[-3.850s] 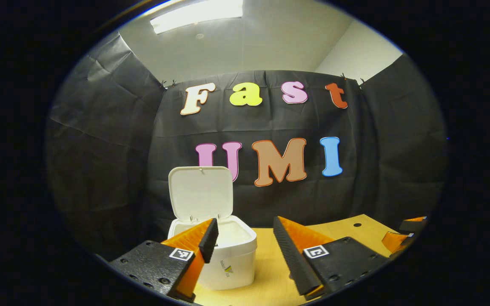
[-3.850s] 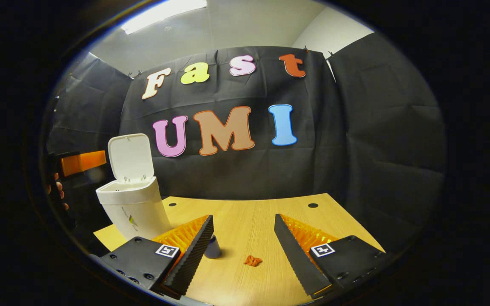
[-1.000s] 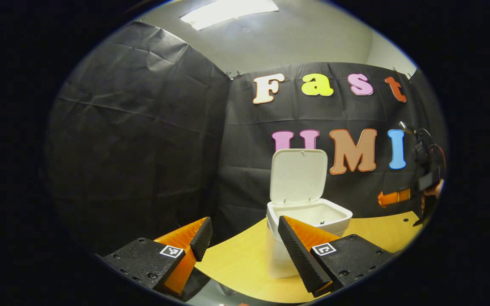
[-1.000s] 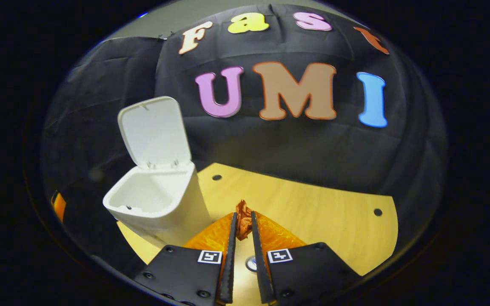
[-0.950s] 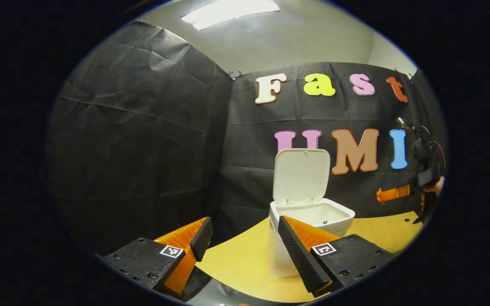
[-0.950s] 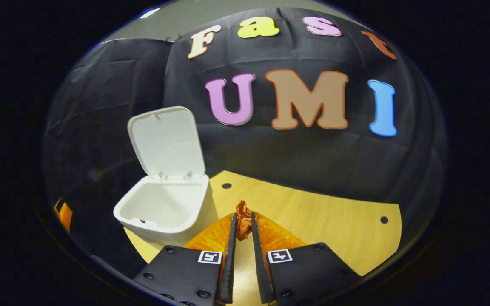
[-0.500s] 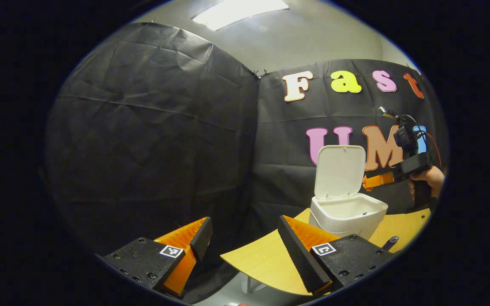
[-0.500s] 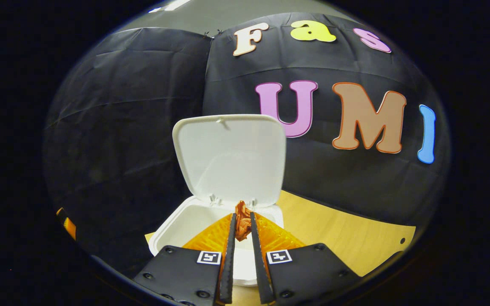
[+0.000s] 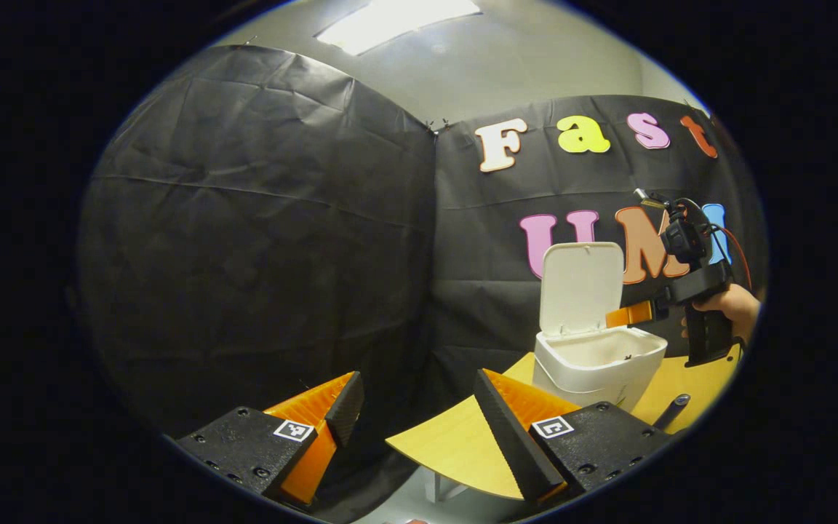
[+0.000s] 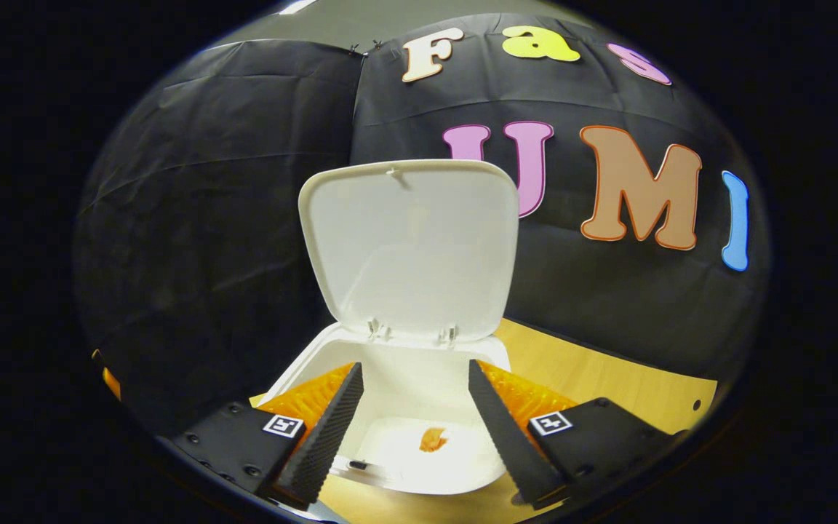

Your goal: Press the lid of the desktop garbage bin to open it, pick up the crumpled paper on the desktop and throw it into the bin, then pick up the pop can on the desktop and drop it into the bin, and finally close the garbage bin lid.

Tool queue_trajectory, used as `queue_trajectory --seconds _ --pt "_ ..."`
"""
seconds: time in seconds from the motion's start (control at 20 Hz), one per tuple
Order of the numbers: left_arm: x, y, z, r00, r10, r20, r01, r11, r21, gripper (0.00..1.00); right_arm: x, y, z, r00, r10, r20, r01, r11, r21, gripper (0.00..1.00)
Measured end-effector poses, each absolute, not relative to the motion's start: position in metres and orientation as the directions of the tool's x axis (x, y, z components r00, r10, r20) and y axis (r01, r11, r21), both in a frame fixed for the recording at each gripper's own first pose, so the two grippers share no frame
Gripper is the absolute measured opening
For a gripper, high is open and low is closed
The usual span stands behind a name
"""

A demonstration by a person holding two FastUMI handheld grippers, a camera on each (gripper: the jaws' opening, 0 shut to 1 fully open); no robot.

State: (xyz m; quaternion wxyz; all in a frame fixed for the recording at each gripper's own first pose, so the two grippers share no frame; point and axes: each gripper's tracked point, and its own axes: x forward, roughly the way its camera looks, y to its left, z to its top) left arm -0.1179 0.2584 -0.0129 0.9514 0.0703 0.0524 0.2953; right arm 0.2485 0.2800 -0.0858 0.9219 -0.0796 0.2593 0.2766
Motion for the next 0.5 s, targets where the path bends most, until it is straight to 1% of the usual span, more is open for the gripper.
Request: queue_trajectory --seconds 0.05,0.1,0.25,0.35,0.4,0.45,0.5 --pt "-0.11 0.252 -0.012 0.835 0.547 -0.055 -0.533 0.83 0.166 0.96 0.249 0.272 -0.083 0.723 0.459 -0.516 -0.537 0.843 -0.002 0.99" --pt "-0.1 0.243 -0.011 0.853 0.519 -0.05 -0.505 0.847 0.169 0.93 0.25 0.262 -0.079 0.734 0.45 -0.509 -0.521 0.853 0.002 0.99" --pt "-0.062 0.199 -0.008 0.922 0.386 -0.034 -0.375 0.911 0.171 0.93 0.249 0.217 -0.069 0.776 0.395 -0.491 -0.452 0.892 0.003 0.99" --pt "-0.033 0.163 -0.007 0.962 0.272 -0.022 -0.264 0.949 0.172 0.92 0.247 0.17 -0.062 0.814 0.321 -0.484 -0.374 0.927 -0.014 0.99" --pt "-0.019 0.142 -0.008 0.978 0.209 -0.02 -0.202 0.965 0.169 0.96 0.243 0.143 -0.059 0.831 0.278 -0.482 -0.327 0.945 -0.02 0.99" --pt "-0.006 0.122 -0.009 0.989 0.144 -0.02 -0.139 0.977 0.164 0.96 0.238 0.112 -0.055 0.846 0.229 -0.481 -0.275 0.961 -0.026 0.99" --pt "0.006 0.101 -0.011 0.997 0.08 -0.019 -0.076 0.985 0.155 0.93 0.23 0.082 -0.052 0.861 0.176 -0.478 -0.215 0.976 -0.029 0.99"
